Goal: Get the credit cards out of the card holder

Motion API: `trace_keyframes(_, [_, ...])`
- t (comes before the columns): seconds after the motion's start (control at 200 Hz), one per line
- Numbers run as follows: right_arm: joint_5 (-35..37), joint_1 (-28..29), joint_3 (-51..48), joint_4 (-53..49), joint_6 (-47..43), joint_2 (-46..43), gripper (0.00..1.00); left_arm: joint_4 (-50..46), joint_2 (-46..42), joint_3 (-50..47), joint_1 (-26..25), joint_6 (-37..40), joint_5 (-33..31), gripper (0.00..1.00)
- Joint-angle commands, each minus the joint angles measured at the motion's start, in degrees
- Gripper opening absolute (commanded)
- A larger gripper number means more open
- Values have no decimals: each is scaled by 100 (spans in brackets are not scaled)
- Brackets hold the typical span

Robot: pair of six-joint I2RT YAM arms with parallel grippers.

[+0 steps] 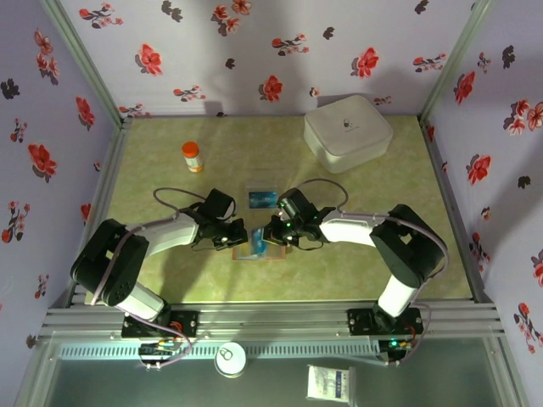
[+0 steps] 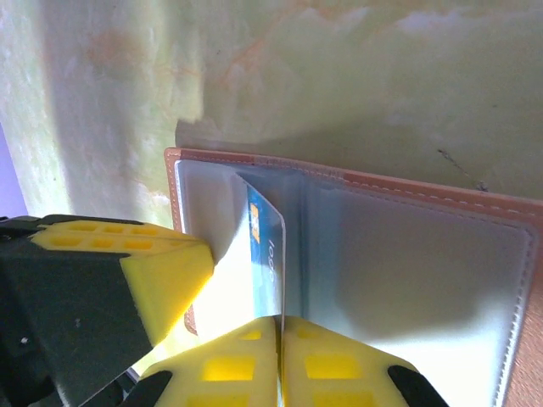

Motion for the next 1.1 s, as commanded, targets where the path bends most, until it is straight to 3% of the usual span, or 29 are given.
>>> trace_keyframes(0.0, [283,-48,-66,-523,-218,-278,6,-376,-57,37,-28,93,-168,0])
trace_keyframes(0.31, [532,-95,746,-1830,-1340,-465,3,-344,-356,109,-11,24,-132,0])
trace_keyframes(0.59, [1032,-135,2190,-3754,-4413,-137,2,-413,-663,0,175,49,-162,1])
trace_keyframes(1.095, [1646,-347,4715,-5453,-9183,1173,0,-547,-991,-253,558,230,-103,2])
